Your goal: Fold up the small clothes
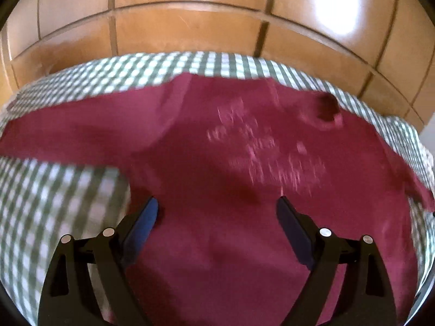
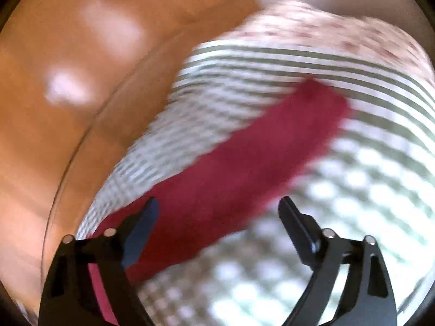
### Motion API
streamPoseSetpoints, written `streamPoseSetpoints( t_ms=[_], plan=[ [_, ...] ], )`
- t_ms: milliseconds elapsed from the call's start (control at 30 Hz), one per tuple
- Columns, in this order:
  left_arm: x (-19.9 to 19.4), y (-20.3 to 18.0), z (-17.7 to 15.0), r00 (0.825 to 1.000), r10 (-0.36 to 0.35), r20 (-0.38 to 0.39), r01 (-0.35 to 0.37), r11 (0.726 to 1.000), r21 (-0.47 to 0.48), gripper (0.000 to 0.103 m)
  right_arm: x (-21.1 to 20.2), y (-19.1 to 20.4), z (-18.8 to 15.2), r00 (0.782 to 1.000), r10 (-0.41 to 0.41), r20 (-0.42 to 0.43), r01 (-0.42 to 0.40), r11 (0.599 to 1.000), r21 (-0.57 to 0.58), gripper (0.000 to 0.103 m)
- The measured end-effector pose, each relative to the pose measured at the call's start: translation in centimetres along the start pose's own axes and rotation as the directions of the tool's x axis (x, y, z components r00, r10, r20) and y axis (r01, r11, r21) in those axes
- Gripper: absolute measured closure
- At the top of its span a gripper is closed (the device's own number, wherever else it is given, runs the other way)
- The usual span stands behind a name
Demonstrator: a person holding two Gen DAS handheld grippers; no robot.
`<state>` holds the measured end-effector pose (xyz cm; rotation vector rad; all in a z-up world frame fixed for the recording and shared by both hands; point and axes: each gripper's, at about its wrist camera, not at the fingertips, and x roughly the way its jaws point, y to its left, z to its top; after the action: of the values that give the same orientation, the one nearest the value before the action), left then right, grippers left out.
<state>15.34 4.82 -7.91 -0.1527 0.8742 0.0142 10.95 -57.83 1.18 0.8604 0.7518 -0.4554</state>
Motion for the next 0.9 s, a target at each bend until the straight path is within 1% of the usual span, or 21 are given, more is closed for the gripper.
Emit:
streamPoseSetpoints(
  t_ms=[33, 67, 100, 133, 167, 200, 233, 267, 300, 367, 467, 533, 600, 667, 700, 767, 800, 900],
  plan=[
    [0.3, -0.2, -0.8, 1.0, 0.005, -0.019, -0.005, 1.0, 0.015, 0.014, 0.6, -1.4, 0.7, 1.0, -0.019, -0.016, 0.02, 0.999, 0.032, 0.024],
    [0.6, -0.4, -1.3, 0.999, 0.012, -0.034, -0.011, 1.0, 0.025, 0.012, 1.4, -2.5, 1.3, 0.999, -0.024, -0.046, 0.027, 0.998, 0.058, 0.03],
    [0.7, -0.4, -1.6, 0.999, 0.016, -0.035, -0.015, 0.999, 0.03, 0.009, 2.5, -3.4, 2.0, 0.997, -0.026, -0.073, 0.032, 0.996, 0.077, 0.032],
    [0.9, -0.6, -1.6, 0.999, 0.008, -0.036, -0.007, 0.999, 0.04, 0.006, 2.9, -3.5, 2.4, 0.997, -0.031, -0.071, 0.036, 0.997, 0.068, 0.035],
    [1.1, -0.6, -1.7, 0.999, 0.003, -0.043, -0.001, 0.999, 0.044, 0.004, 3.1, -3.1, 2.8, 0.997, -0.045, -0.066, 0.049, 0.997, 0.051, 0.043],
    [1.4, -0.6, -1.6, 0.999, 0.004, -0.051, -0.002, 0.999, 0.043, 0.004, 3.5, -2.5, 3.2, 0.995, -0.069, -0.069, 0.071, 0.997, 0.027, 0.05],
    [1.5, -0.7, -1.7, 0.999, 0.004, -0.051, -0.002, 0.999, 0.042, 0.004, 4.0, -1.9, 3.6, 0.994, -0.072, -0.079, 0.073, 0.997, 0.008, 0.068],
    [1.6, -0.7, -1.7, 0.999, 0.006, -0.049, -0.004, 0.999, 0.044, 0.004, 4.4, -1.3, 4.0, 0.993, -0.078, -0.09, 0.078, 0.997, -0.011, 0.09],
    [1.5, -0.7, -1.8, 0.999, 0.002, -0.047, 0.0, 0.999, 0.042, 0.004, 4.9, -0.1, 4.3, 0.99, -0.1, -0.096, 0.096, 0.994, -0.049, 0.095],
    [1.5, -0.5, -1.9, 0.999, -0.01, -0.044, 0.011, 0.999, 0.033, 0.004, 4.8, 1.3, 4.1, 0.992, -0.094, -0.079, 0.086, 0.991, -0.1, 0.096],
    [1.4, -0.4, -1.9, 0.999, -0.012, -0.042, 0.014, 0.999, 0.031, 0.004, 3.4, 6.0, 3.3, 0.998, 0.005, -0.061, -0.017, 0.98, -0.199, 0.096],
    [1.4, -0.4, -1.8, 0.999, -0.014, -0.042, 0.015, 0.999, 0.031, 0.004, 2.0, 10.4, 1.7, 0.993, 0.09, -0.07, -0.107, 0.948, -0.3, 0.096],
    [1.4, -0.3, -1.9, 0.999, -0.019, -0.04, 0.02, 0.999, 0.027, 0.004, 1.0, 14.2, -0.2, 0.985, 0.145, -0.089, -0.168, 0.909, -0.382, 0.096],
    [1.4, -0.3, -1.8, 0.999, -0.024, -0.038, 0.025, 0.999, 0.023, 0.004, 0.4, 18.4, -3.0, 0.966, 0.216, -0.141, -0.257, 0.86, -0.441, 0.096],
    [1.4, -0.2, -1.9, 0.999, -0.026, -0.037, 0.027, 0.999, 0.022, 0.004, 0.2, 19.8, -4.2, 0.958, 0.237, -0.163, -0.286, 0.842, -0.457, 0.096],
    [1.3, -0.2, -1.8, 0.999, -0.029, -0.035, 0.029, 0.999, 0.02, 0.004, 0.1, 23.9, -7.9, 0.928, 0.287, -0.238, -0.37, 0.784, -0.498, 0.097],
    [1.3, -0.2, -1.8, 0.999, -0.031, -0.035, 0.031, 0.999, 0.019, 0.004, 0.1, 25.3, -9.3, 0.917, 0.298, -0.264, -0.395, 0.763, -0.511, 0.097],
    [1.3, -0.1, -1.8, 0.999, -0.035, -0.033, 0.036, 0.999, 0.014, 0.004, 0.6, 30.2, -15.4, 0.878, 0.311, -0.365, -0.473, 0.683, -0.556, 0.097]
  ],
)
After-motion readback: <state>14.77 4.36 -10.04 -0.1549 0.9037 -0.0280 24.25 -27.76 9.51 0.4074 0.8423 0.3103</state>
